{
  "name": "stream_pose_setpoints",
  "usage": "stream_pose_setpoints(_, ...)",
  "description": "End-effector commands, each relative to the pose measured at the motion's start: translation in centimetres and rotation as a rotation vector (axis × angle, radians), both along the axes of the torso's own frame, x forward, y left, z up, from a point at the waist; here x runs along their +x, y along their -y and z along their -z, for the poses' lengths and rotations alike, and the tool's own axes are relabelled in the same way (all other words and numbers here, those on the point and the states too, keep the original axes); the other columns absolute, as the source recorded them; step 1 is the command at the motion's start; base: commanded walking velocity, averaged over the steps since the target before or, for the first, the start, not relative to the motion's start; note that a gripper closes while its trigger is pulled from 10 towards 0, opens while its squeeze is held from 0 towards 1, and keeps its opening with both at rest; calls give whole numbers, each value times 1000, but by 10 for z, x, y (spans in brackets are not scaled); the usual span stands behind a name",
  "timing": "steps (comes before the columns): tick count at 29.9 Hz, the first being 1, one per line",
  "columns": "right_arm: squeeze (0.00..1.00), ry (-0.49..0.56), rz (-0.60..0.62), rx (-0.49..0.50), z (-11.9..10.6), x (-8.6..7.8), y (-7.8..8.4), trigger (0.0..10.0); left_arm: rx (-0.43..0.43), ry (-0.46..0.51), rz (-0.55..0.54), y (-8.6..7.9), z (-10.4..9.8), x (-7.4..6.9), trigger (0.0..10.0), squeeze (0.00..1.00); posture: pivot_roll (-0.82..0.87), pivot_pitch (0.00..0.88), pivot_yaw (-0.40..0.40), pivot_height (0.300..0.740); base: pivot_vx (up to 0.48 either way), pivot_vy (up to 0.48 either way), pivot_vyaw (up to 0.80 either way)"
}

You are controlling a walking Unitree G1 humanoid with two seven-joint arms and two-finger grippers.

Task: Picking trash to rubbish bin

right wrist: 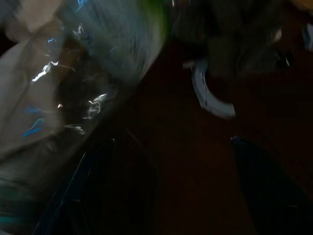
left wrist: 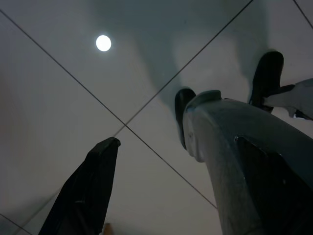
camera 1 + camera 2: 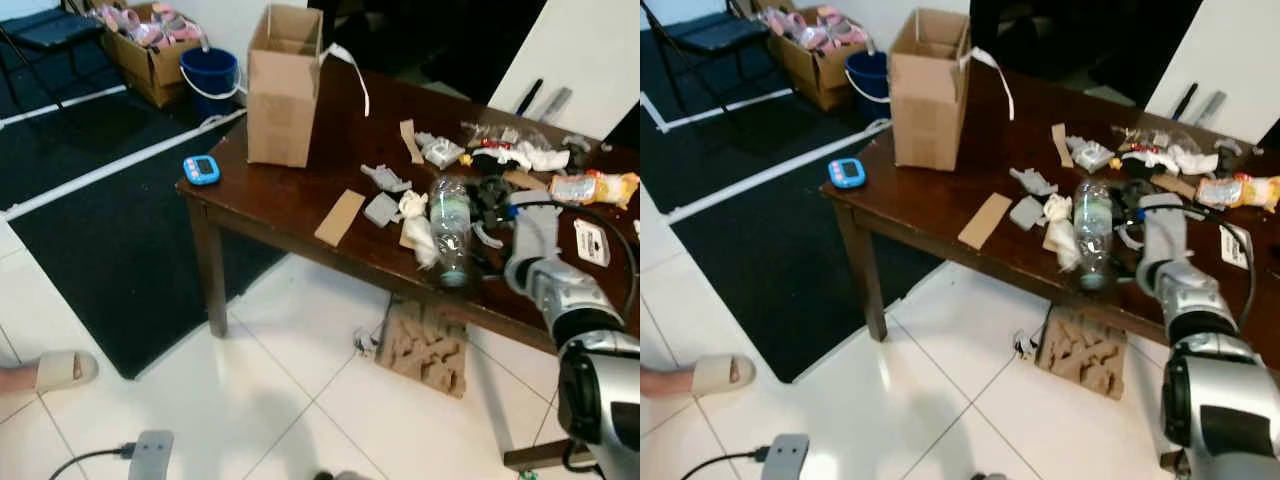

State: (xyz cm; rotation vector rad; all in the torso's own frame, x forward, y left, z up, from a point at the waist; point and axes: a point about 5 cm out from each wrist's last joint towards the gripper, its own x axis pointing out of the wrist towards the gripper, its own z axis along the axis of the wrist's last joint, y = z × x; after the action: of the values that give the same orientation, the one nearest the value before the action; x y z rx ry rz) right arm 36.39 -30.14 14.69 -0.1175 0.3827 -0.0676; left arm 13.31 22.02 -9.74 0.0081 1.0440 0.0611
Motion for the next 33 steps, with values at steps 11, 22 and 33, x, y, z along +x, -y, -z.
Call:
stream_pose_setpoints(11,0,-95,31,-24,16,-5,-2,10000,-23,-55,-14,6,7,-19,10000,0,211,113,-78,740,0,0,0)
stream_pose_setpoints(22,0,100,35,305,-17,12,-15,10000,-25,-59,-13,6,8,-20,10000,0,216,119,-77,740,0,0,0)
stream_pose_setpoints(33,0,-150,-79,-230,9,9,-30,10000,-25,-60,-4,6,8,-20,10000,0,215,114,-84,740,0,0,0)
